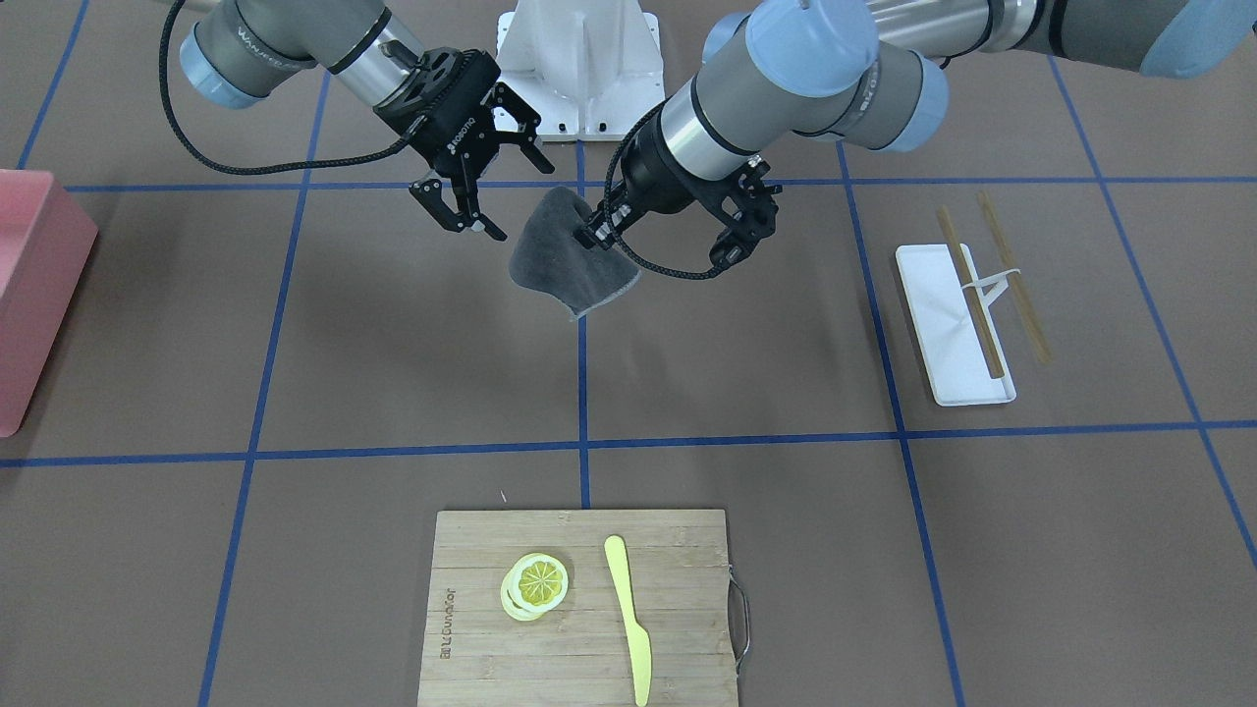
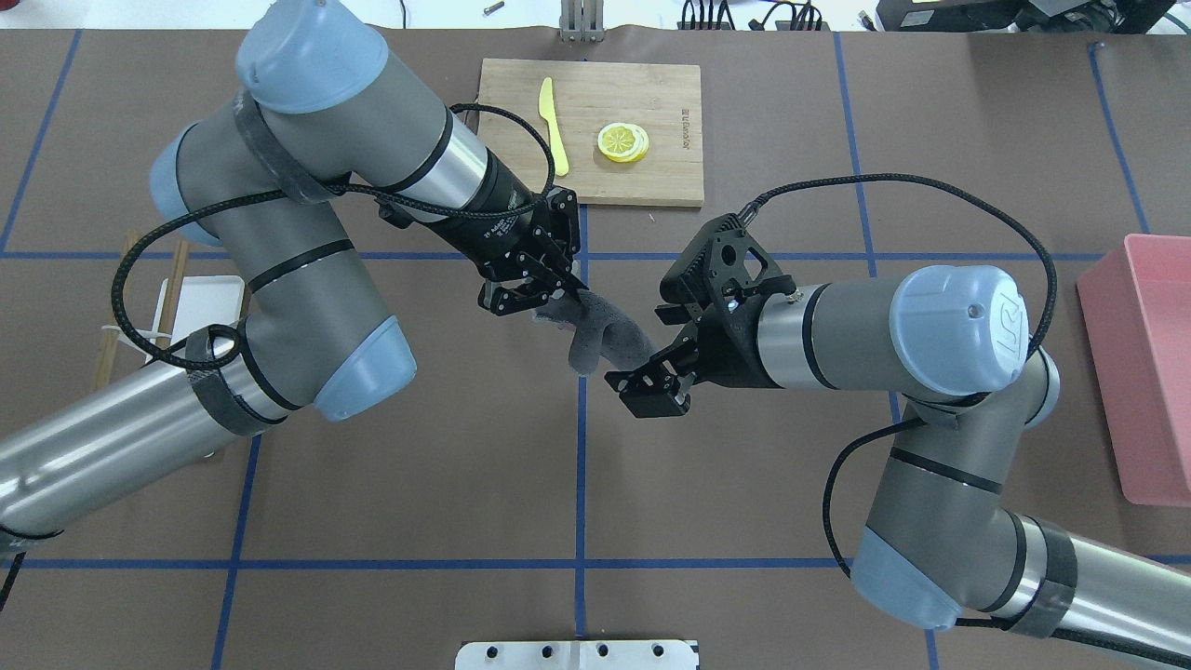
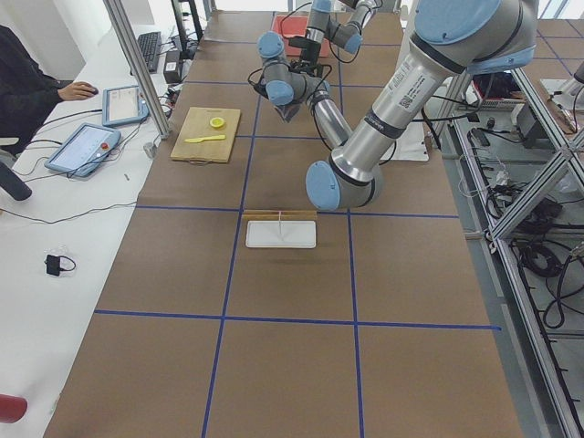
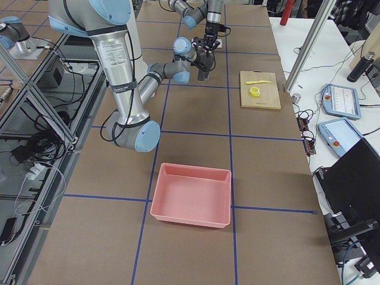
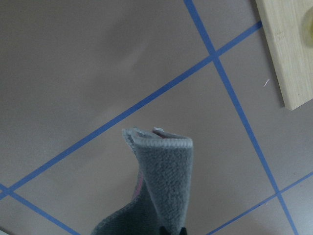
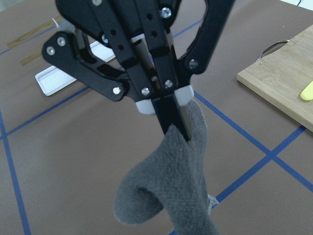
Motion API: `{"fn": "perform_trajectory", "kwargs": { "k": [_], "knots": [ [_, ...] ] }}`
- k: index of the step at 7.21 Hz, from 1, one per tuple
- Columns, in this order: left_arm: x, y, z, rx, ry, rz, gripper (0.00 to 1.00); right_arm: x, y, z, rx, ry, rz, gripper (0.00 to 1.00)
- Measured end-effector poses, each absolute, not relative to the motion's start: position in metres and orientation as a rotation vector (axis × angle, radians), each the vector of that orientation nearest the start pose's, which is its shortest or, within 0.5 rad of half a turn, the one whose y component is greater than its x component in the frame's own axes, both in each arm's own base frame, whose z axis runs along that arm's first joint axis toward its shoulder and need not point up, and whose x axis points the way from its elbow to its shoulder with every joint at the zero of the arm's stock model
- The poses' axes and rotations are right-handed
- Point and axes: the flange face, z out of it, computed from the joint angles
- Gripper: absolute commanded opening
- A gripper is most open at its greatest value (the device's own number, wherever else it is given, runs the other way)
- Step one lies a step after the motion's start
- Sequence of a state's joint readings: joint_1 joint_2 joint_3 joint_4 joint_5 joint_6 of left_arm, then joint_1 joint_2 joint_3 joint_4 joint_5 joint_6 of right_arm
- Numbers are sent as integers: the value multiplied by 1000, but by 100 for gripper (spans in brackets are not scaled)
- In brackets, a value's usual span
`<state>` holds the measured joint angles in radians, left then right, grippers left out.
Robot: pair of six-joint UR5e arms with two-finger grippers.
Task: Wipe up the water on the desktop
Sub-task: 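Grasp the hanging towel with the right gripper below the left gripper, then open and withdraw the left gripper while the right gripper carries the towel away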
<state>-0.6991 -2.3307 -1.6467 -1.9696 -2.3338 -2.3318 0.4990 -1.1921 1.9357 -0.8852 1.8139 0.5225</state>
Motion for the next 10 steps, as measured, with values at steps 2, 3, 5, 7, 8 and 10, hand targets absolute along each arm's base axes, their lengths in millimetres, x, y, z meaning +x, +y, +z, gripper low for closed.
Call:
{"fn": "perform_trajectory", "kwargs": {
  "k": [2, 3, 5, 7, 8, 10],
  "knots": [
    [464, -466, 106, -718, 1173, -755, 0, -436, -362, 208, 860, -1180, -617, 66],
    [463, -465, 105, -719, 1175, -751, 0, -436, -362, 208, 851, -1184, -606, 62],
    [462, -464, 103, -720, 1178, -748, 0, -436, -362, 208, 839, -1193, -592, 37],
    [462, -464, 103, -720, 1178, -748, 0, -436, -362, 207, 837, -1195, -588, 17],
    [462, -464, 104, -720, 1177, -748, 0, -435, -362, 207, 837, -1196, -586, 4],
    [463, -464, 107, -720, 1173, -751, 0, -435, -363, 207, 837, -1195, -584, 0]
  ]
}}
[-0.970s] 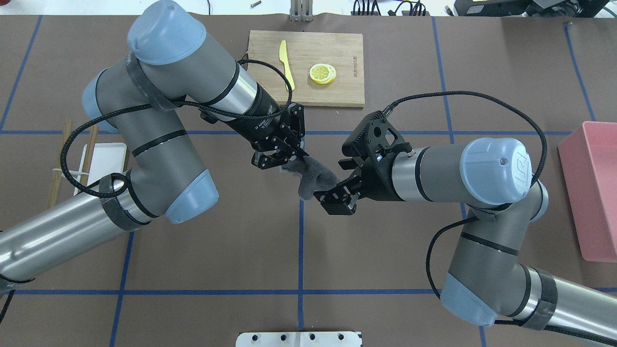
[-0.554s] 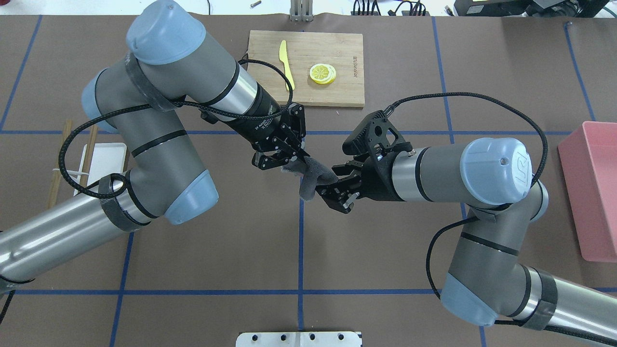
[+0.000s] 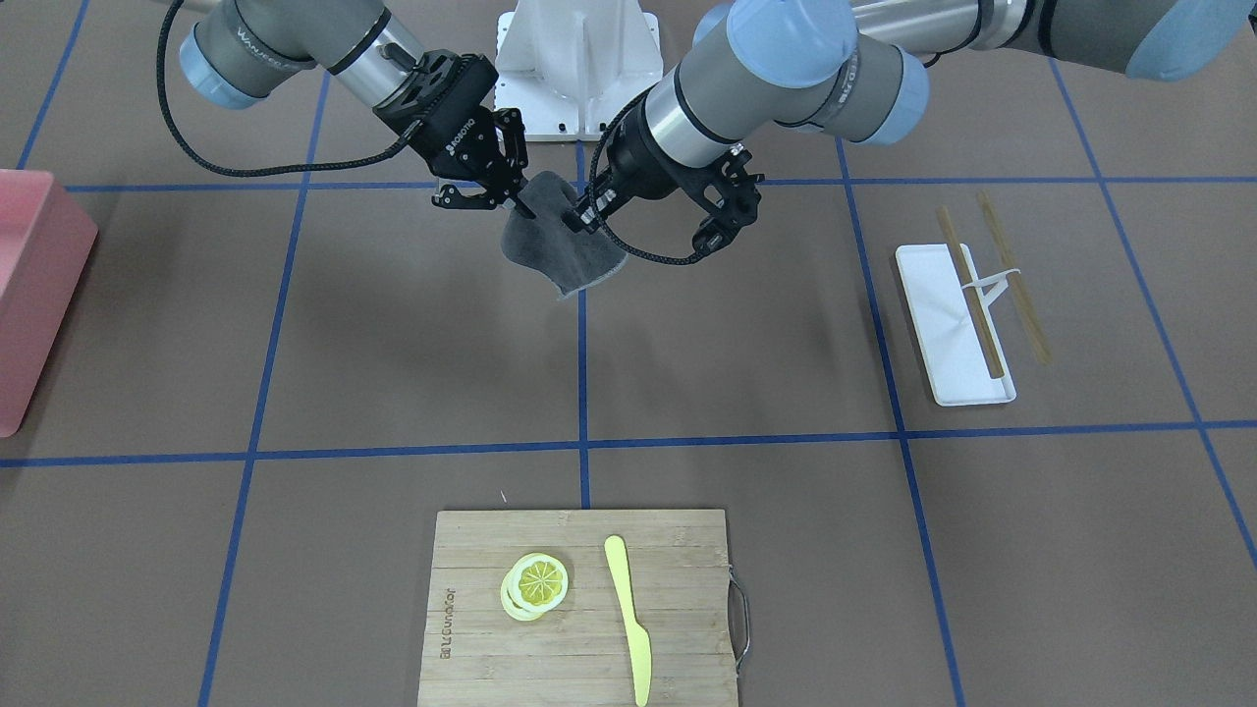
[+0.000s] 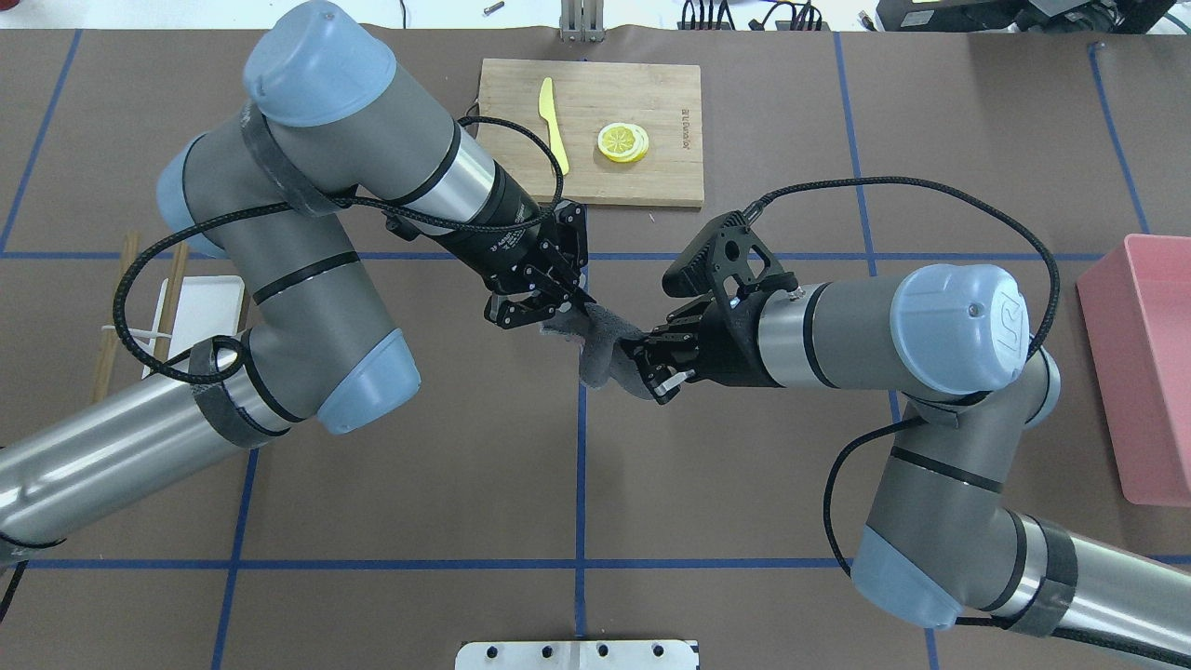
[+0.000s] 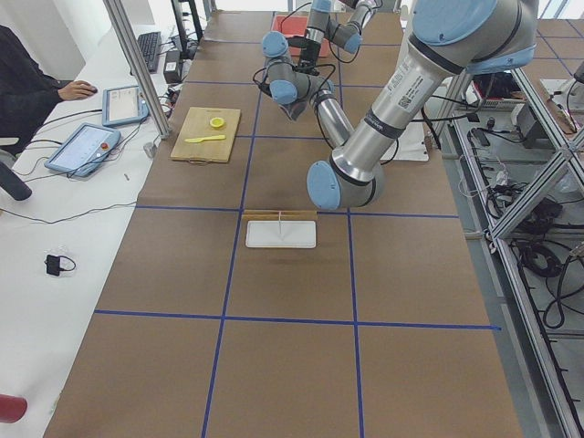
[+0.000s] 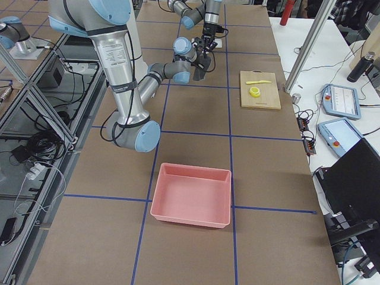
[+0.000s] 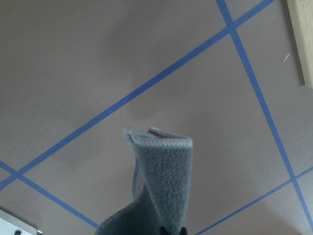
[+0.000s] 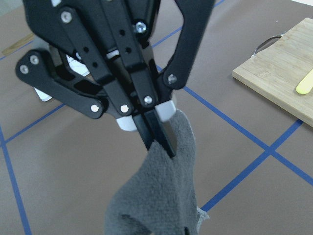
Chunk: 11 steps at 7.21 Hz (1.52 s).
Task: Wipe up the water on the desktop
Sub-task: 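Open and withdraw the left gripper while the right gripper carries the towel away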
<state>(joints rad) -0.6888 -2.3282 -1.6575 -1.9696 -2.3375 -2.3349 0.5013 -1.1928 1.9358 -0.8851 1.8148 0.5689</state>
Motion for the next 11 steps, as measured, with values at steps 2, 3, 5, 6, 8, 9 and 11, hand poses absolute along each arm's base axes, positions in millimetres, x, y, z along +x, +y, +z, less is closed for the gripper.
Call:
{"fn": "perform_trajectory", "kwargs": {
  "k": [2, 3, 5, 6, 8, 9, 11],
  "knots": [
    [463, -464, 109, -700, 1182, -729, 97, -435, -363, 207, 822, -1204, -564, 0],
    [462, -465, 112, -669, 1195, -693, 98, -434, -363, 207, 810, -1211, -545, 0],
    [441, -479, 123, -573, 1228, -635, 98, -423, -375, 209, 812, -1198, -513, 0],
    [410, -497, 135, -491, 1252, -616, 98, -408, -390, 220, 810, -1165, -485, 0],
    [346, -529, 165, -288, 1282, -543, 98, -365, -427, 259, 738, -1065, -429, 0],
    [319, -544, 178, -175, 1282, -494, 98, -337, -448, 279, 680, -1008, -406, 0],
    [272, -566, 206, 2, 1250, -450, 98, -286, -474, 329, 629, -863, -452, 0]
  ]
}}
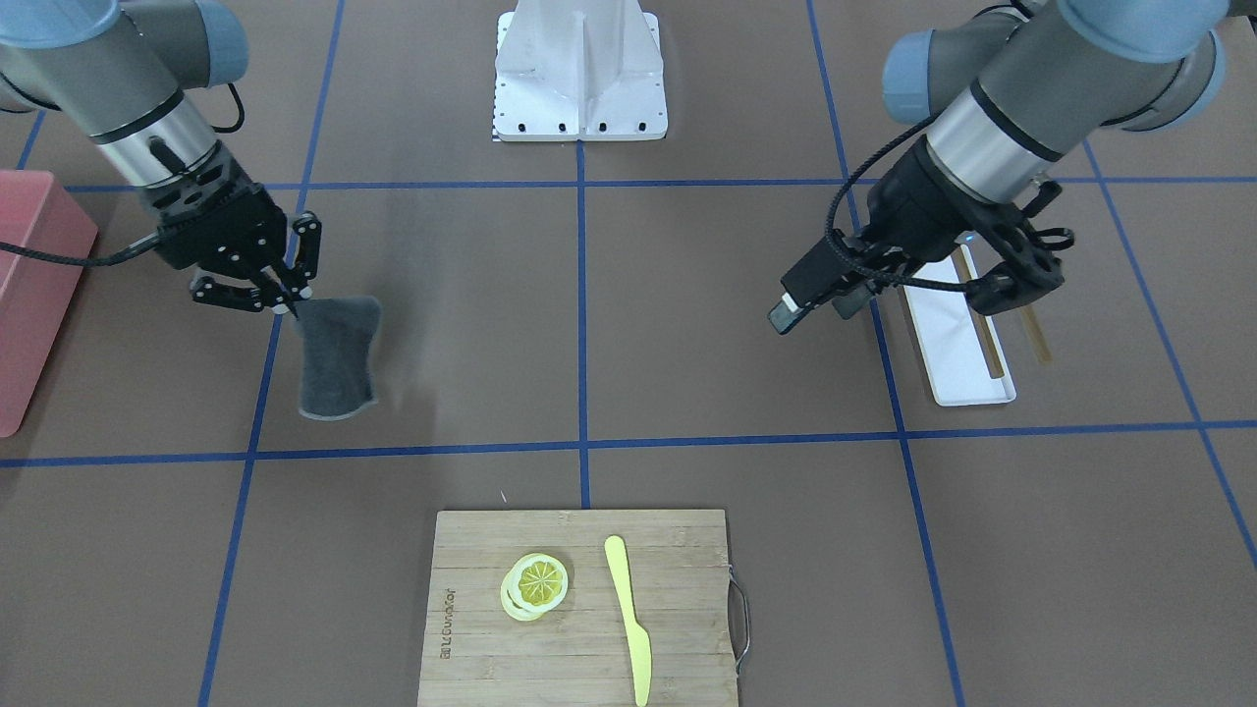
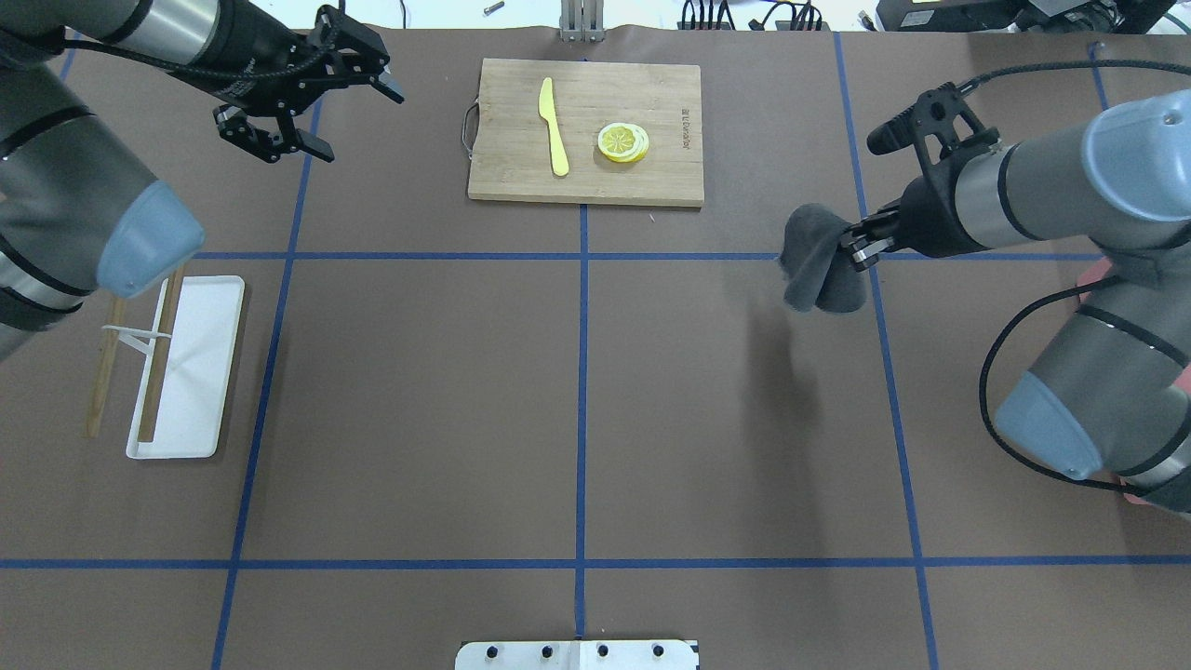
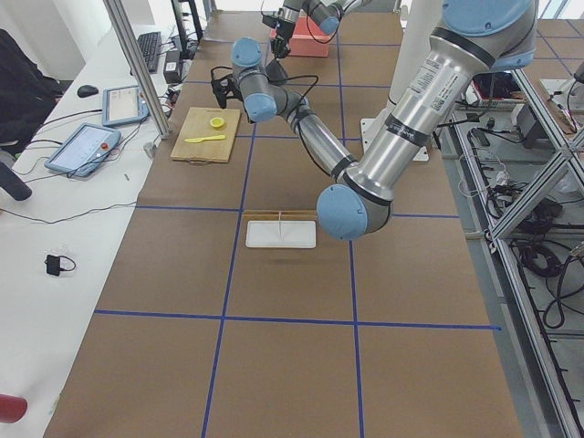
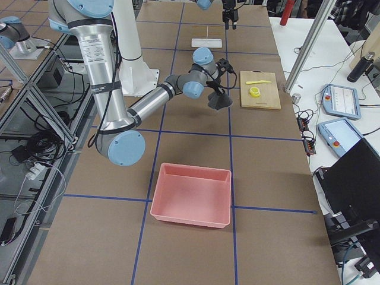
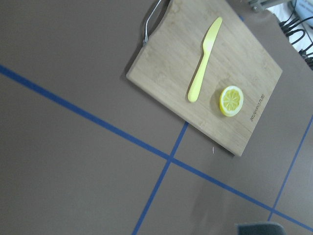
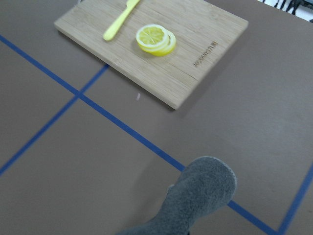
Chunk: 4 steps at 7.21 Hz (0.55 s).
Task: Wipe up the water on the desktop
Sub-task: 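Open and withdraw the left gripper while the right gripper carries the towel away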
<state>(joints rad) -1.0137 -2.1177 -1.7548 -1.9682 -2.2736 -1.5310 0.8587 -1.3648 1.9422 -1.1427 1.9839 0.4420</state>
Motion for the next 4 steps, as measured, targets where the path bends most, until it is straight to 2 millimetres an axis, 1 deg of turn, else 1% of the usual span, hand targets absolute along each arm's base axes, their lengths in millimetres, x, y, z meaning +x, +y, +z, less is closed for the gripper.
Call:
{"fn": "perform_trajectory", "kwargs": {
  "k": [1, 2, 3, 4],
  "knots": [
    [247, -570, 230, 88, 1216, -392, 98, -260, -484, 357, 615, -770, -509, 0],
    [222, -568, 255, 181, 1177, -304, 98, -235, -492, 383, 604, -681, -572, 0],
    [201, -567, 275, 250, 1141, -235, 98, -213, -499, 404, 591, -595, -634, 0],
    [186, -566, 294, 293, 1104, -184, 98, -197, -504, 423, 573, -500, -701, 0]
  ]
}}
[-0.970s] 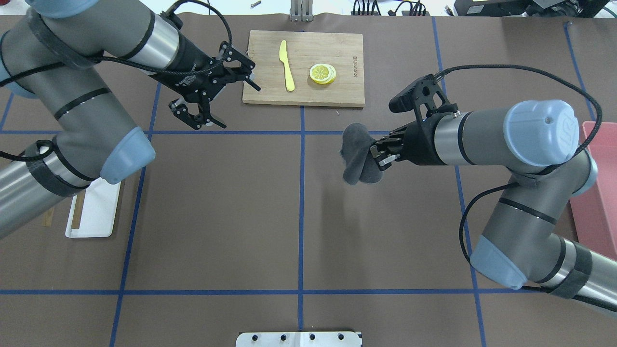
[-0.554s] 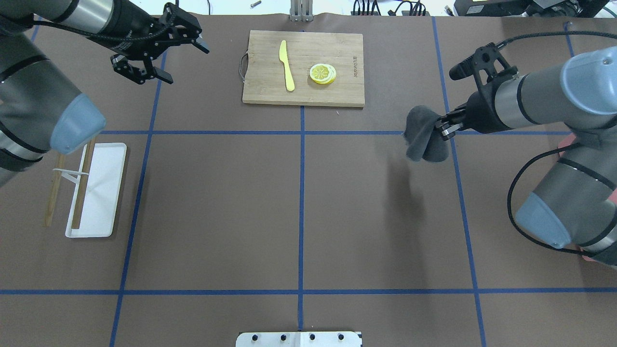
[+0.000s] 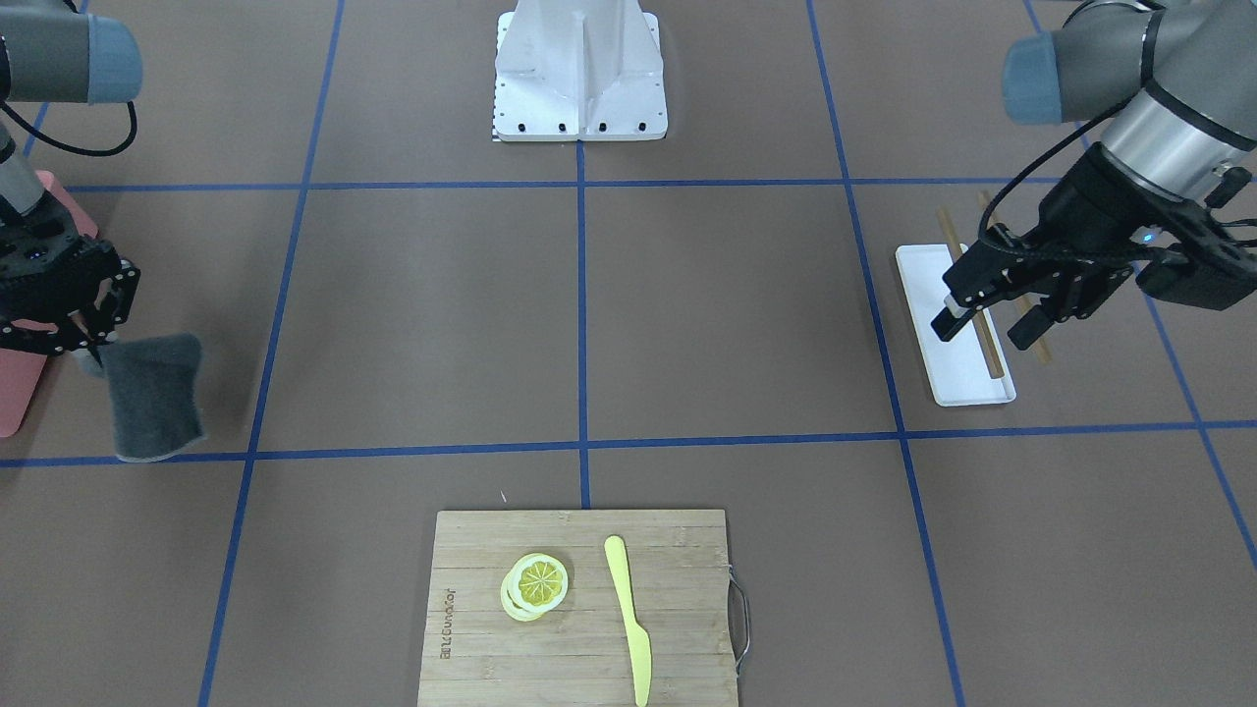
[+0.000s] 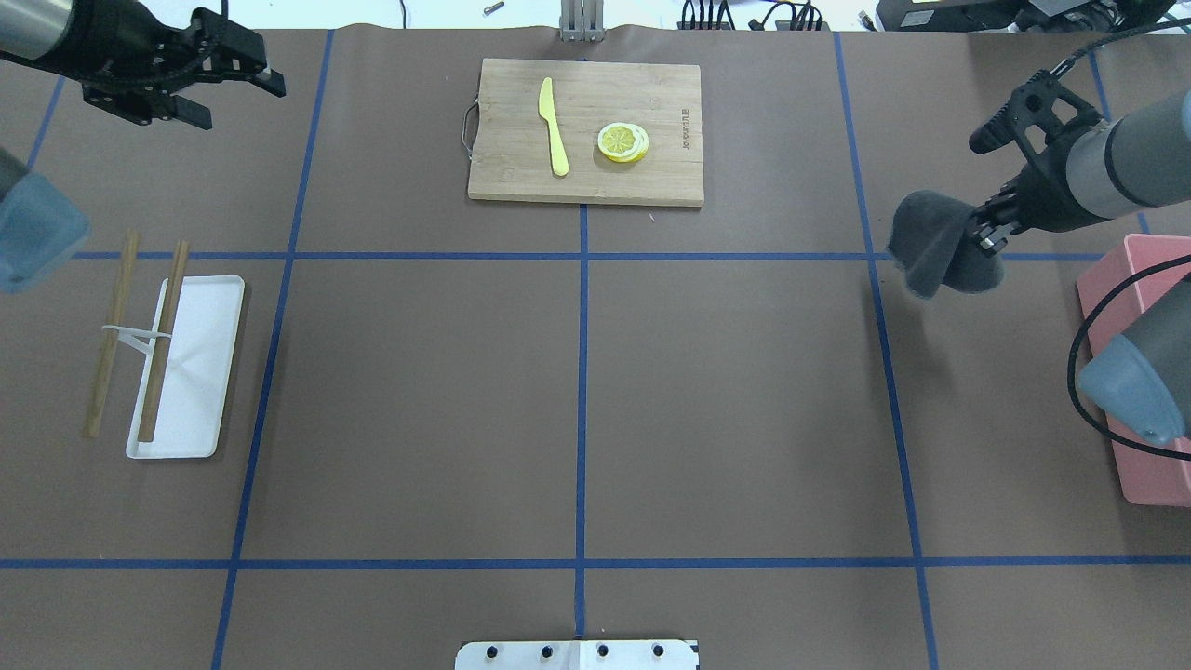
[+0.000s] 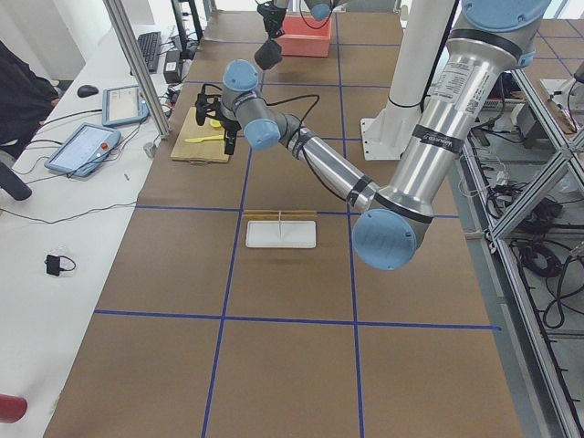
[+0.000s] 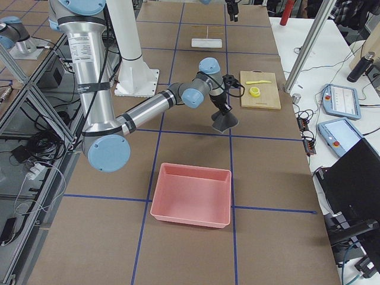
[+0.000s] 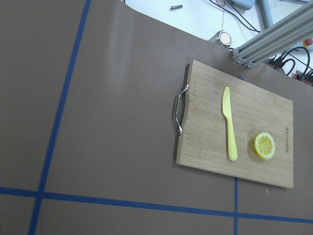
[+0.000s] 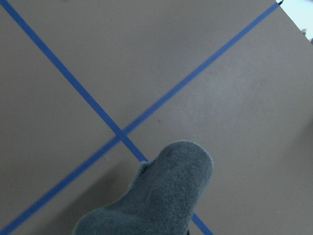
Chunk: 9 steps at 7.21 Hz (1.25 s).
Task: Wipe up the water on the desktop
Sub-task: 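Open and withdraw the left gripper while the right gripper carries the towel away, then lower the towel onto the table with the right gripper and wipe toward the robot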
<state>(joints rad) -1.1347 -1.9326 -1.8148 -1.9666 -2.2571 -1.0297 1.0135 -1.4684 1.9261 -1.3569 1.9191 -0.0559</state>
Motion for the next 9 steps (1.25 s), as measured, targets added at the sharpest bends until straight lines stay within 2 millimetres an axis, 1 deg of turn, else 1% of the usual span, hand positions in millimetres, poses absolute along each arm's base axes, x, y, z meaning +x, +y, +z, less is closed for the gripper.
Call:
{"fn": "perform_trajectory", "kwargs": {
  "k": [1, 2, 3, 5, 6, 7, 8, 9],
  "knots": [
    [174, -565, 314, 336, 1061, -134, 98, -191, -505, 441, 548, -422, -755, 0],
    [162, -564, 332, 373, 1021, -92, 98, -201, -502, 455, 521, -385, -796, 0],
    [152, -562, 348, 389, 990, -69, 98, -225, -493, 464, 495, -379, -845, 0],
    [138, -555, 375, 377, 959, -77, 98, -280, -468, 466, 453, -410, -922, 0],
    [134, -551, 388, 363, 949, -87, 98, -310, -452, 461, 437, -441, -940, 0],
    [130, -547, 400, 349, 940, -97, 98, -342, -434, 448, 421, -493, -930, 0],
    [127, -545, 408, 346, 927, -107, 98, -375, -410, 433, 395, -555, -891, 0],
    [124, -546, 414, 355, 907, -121, 98, -402, -387, 413, 375, -613, -848, 0]
  ]
}}
